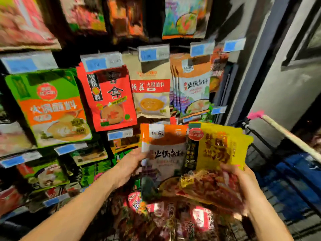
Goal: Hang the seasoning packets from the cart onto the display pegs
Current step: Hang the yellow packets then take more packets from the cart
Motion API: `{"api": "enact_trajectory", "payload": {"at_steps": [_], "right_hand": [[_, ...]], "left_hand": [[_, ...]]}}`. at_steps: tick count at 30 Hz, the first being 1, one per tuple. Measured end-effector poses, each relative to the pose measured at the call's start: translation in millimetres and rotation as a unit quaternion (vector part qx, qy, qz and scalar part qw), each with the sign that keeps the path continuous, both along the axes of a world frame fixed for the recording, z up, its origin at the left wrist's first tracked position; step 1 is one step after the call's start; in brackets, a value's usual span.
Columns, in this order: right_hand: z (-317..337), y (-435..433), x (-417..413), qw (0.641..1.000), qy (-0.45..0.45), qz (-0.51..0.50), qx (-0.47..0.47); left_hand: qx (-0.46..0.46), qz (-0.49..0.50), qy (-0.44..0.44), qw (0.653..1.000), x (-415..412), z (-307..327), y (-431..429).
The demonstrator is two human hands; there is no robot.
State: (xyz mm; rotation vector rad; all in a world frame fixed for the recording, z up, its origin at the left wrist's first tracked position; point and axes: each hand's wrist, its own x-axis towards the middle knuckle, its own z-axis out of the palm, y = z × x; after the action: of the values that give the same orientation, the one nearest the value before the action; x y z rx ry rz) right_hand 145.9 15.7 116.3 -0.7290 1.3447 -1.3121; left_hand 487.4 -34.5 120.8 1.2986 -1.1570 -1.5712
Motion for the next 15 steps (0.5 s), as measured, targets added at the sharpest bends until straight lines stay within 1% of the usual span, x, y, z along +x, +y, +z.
{"api": "enact_trajectory", "payload": {"at_steps": [2, 6, 9, 11, 13, 15], "right_hand": [[8, -13, -13, 1.0, -0.023, 0.013, -0.006], [34, -36, -46, 0.998, 0.018, 0.056, -0.032], [48, -52, -74, 0.998, 0.011, 0.06, -0.028], [52, -66, -90, 0.998, 0.012, 0.063, -0.023], [54, -77, -105, 0.997, 0.024, 0.059, -0.045], [58, -86, -118, 0.996, 0.017, 0.063, -0.058]], "left_hand": [[-0.009, 0.032, -0.015, 0.999, -13, 18, -7], [-0.031, 0.058, -0.028, 0.997, -51, 44, -25], [-0.082, 0.097, -0.024, 0.992, -90, 61, -38], [-0.121, 0.132, -0.042, 0.983, -110, 65, -46], [-0.139, 0.159, -0.063, 0.975, -123, 62, -53], [-0.148, 0.158, -0.059, 0.974, -132, 57, -56]]}}
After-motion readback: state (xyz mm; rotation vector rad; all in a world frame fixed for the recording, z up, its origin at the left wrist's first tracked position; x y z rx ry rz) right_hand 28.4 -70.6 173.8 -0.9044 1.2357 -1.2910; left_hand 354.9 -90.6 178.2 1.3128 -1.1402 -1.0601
